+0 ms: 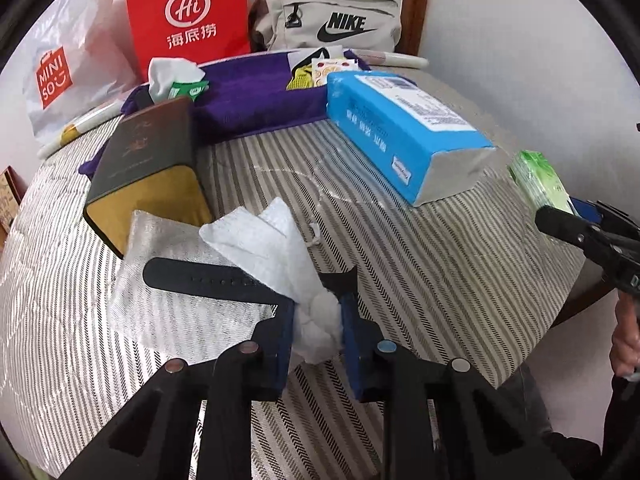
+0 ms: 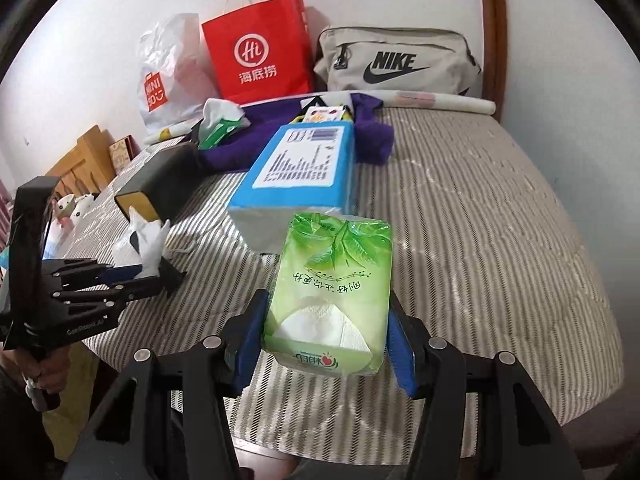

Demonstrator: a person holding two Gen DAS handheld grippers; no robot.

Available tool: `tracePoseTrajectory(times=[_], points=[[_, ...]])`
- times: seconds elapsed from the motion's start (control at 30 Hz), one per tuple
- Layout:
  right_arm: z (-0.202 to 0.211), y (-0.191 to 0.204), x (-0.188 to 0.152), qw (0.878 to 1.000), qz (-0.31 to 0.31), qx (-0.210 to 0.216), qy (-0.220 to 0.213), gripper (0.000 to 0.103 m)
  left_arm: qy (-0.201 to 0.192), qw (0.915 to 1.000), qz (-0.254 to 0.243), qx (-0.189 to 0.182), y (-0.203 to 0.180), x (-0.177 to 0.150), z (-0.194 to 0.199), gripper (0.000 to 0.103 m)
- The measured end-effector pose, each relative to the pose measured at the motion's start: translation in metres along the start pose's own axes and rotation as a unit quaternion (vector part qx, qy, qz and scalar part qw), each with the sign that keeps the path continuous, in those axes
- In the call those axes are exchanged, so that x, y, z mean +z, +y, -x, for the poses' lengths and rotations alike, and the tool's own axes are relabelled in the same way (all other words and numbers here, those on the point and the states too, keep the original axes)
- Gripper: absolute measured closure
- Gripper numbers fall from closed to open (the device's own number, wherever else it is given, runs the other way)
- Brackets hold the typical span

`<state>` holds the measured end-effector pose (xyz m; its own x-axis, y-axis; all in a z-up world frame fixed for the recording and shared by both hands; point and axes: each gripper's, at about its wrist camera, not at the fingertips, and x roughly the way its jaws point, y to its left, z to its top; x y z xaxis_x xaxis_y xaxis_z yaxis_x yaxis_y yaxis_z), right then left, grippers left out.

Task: Organize soft objects
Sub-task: 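Carry the green tissue pack with the right gripper while the left carries the mesh bag toward the towel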

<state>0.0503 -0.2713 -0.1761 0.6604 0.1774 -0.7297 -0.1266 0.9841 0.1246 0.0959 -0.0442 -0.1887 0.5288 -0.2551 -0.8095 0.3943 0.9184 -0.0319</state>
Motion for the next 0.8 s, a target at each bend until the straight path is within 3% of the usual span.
tracePoseTrajectory(times=[0.2,0.43,0.8], points=[[0.007,-0.002,0.01,1.0,0.004,-0.013,-0.01,0.048,-0.007,0.9992,0.021,-0.033,0.012,0.004,0.016,0.081],[0.015,0.009,0.033,0.999,0.022,-0.017,-0.027,0.048,-0.026,0.9983,0.048,-0.02,0.033,0.006,0.039,0.081],[0.022,0.03,0.07,0.998,0.035,0.01,-0.045,0.048,-0.045,0.9928,0.111,0.001,0.079,0.025,0.059,0.081]])
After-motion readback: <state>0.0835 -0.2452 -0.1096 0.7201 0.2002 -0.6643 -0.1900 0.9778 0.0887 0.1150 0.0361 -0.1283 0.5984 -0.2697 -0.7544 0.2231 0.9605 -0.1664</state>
